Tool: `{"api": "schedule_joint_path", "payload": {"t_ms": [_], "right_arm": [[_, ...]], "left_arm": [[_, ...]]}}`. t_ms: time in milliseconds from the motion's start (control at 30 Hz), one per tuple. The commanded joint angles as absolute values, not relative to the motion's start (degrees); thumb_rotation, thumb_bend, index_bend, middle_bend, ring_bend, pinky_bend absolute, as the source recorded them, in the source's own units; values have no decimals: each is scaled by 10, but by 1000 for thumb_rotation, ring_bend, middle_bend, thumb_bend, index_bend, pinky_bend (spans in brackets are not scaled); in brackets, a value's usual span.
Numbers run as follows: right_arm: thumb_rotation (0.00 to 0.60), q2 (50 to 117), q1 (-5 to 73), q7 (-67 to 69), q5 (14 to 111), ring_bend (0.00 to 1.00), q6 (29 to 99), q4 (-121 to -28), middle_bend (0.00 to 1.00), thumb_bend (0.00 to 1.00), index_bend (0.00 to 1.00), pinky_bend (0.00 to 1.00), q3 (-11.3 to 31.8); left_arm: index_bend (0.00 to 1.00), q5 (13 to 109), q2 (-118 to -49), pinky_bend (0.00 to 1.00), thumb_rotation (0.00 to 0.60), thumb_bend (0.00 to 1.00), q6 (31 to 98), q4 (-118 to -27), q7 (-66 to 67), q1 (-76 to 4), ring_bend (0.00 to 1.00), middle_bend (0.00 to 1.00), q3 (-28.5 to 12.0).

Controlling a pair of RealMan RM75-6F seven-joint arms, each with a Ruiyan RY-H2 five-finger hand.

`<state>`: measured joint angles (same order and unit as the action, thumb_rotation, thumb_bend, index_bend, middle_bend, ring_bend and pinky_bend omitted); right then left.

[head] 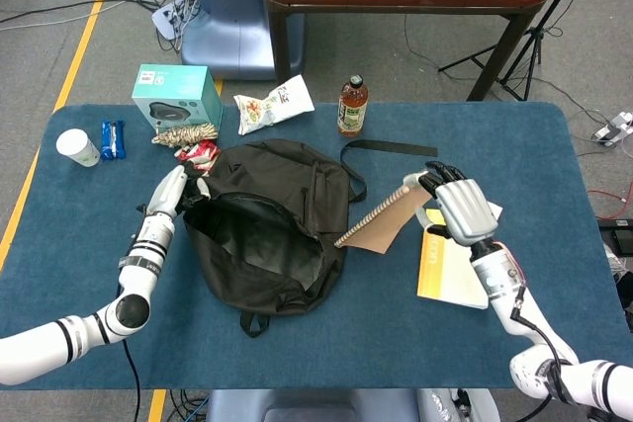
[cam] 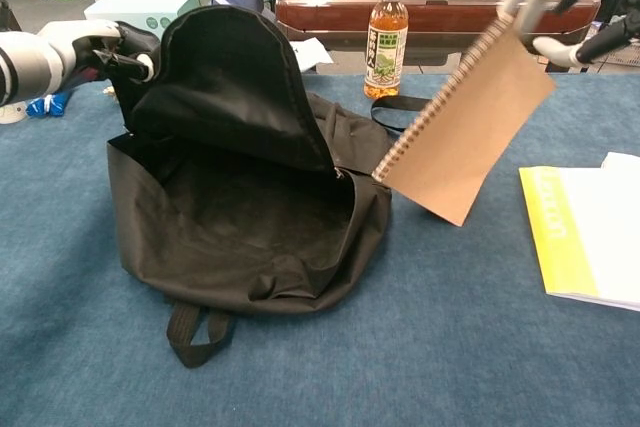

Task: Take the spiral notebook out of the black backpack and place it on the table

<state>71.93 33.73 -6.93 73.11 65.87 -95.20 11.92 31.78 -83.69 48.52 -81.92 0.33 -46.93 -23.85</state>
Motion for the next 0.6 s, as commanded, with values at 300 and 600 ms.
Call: {"api": "schedule_joint_path", "payload": {"t_ms": [300,600], "right_arm": [[600,710,339,-98,747,0,690,-951,0,487,0,8,138],[600,641,299,-95,751,0,705,-1015,27,487,0,26,121]], "left_arm": [[179,375,-797,57,249,442,465,-874,-32,-443,0,30,-229],[127,448,-744,57,434,415,516,-926,-37,-398,0,11,-207]]}}
